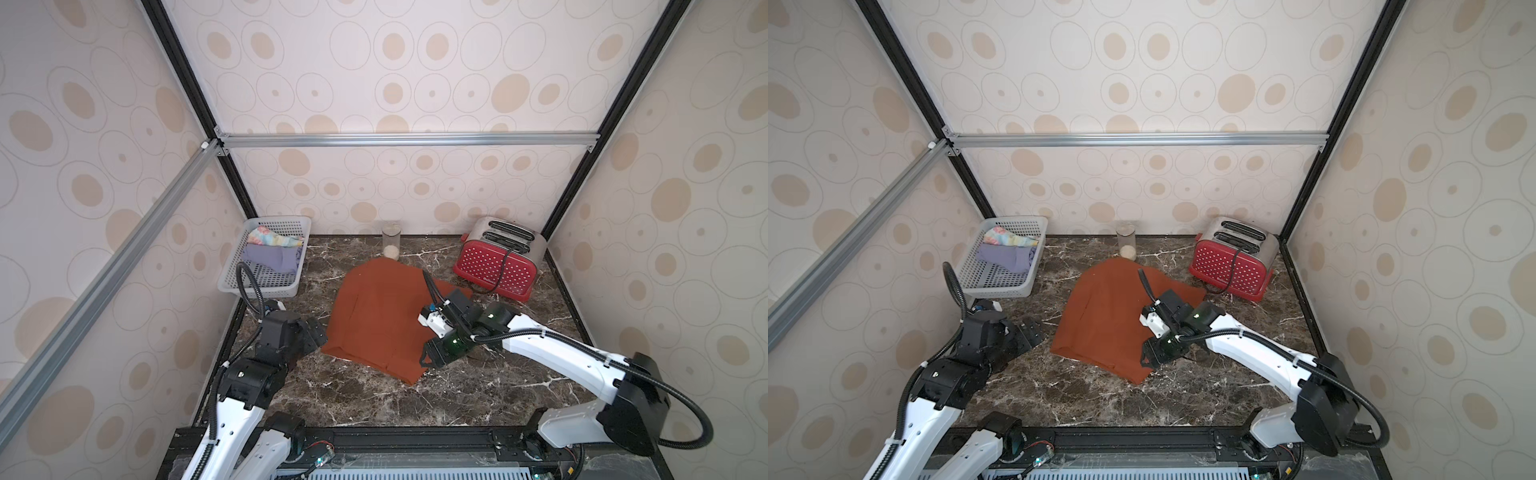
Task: Roll up the skirts
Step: Flatten out the skirt at the center of the board.
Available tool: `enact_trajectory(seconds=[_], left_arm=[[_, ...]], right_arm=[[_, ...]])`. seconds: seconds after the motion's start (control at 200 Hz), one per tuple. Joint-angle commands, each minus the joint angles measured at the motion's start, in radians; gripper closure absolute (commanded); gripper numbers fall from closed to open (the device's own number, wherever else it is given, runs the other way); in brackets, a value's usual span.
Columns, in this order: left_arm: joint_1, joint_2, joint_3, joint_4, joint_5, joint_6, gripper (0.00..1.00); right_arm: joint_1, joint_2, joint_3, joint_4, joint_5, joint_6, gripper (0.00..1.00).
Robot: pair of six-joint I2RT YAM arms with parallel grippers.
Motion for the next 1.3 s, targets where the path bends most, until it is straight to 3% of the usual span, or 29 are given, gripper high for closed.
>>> enact_trajectory(seconds=[0.0,0.135,0.221,0.281,0.391,0.712,0.827,1.123,1.233,1.298], left_arm=[[0.002,0.177,0.010,0.057,0.211,0.021,0.01],[-0.061,0.424,0.071,0.064,0.246,0.149,0.01],[-0.151,0.550,0.113,0.068,0.169,0.190,0.01],[-0.160,0.633,0.162,0.036,0.122,0.210,0.01],[-0.169,0.757,0.235,-0.004,-0.037,0.262,0.01],[-0.180,1.034,0.390,-0.024,-0.080,0.267,0.10],[-0.180,1.081,0.409,-0.013,-0.074,0.264,0.23],[-0.180,1.093,0.393,0.002,-0.091,0.247,0.71],[-0.181,1.062,0.395,0.011,-0.039,0.230,0.87],[-0.181,1.033,0.404,0.031,0.027,0.202,0.92]], right_arm=[[-0.015,-0.100,-0.017,0.053,0.092,0.163,0.37],[-0.029,-0.076,-0.065,0.048,0.148,0.347,0.37],[-0.029,-0.059,-0.129,0.080,0.198,0.438,0.37],[-0.031,-0.048,-0.179,0.134,0.213,0.469,0.37],[-0.033,-0.007,-0.201,0.165,0.267,0.450,0.37],[-0.038,0.032,-0.212,0.260,0.284,0.357,0.38],[-0.037,0.020,-0.234,0.272,0.286,0.353,0.37],[-0.043,-0.022,-0.270,0.281,0.286,0.337,0.37],[-0.049,-0.034,-0.260,0.256,0.311,0.344,0.36],[-0.069,-0.041,-0.253,0.228,0.327,0.352,0.35]])
